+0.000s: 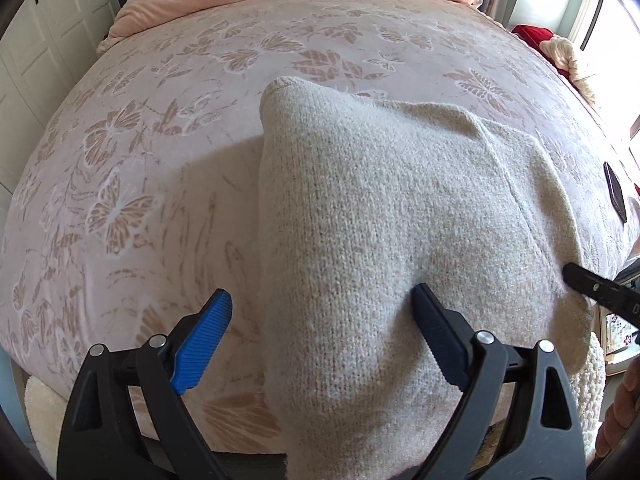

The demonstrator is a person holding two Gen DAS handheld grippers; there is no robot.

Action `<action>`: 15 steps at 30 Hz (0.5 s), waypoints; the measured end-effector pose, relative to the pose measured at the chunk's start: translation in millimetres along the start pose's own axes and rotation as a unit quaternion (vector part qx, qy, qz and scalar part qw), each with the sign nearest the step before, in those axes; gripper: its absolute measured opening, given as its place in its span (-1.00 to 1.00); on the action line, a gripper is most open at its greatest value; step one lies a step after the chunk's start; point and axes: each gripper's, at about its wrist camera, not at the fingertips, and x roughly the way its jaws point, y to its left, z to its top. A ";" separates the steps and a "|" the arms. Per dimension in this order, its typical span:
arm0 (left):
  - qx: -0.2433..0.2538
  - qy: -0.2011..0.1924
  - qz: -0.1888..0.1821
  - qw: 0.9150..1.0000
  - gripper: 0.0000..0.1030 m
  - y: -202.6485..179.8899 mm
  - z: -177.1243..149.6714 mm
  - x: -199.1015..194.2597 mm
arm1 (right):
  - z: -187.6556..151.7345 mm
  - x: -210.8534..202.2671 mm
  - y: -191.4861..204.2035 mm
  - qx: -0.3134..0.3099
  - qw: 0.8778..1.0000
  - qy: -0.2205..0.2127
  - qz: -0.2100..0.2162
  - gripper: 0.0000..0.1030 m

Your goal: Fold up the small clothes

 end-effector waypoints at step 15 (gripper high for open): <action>-0.031 -0.011 -0.063 0.997 0.81 2.3 -6.9 -31.5 | -5.6 -26.4 -19.7 0.020 1.000 -0.004 -0.003 0.25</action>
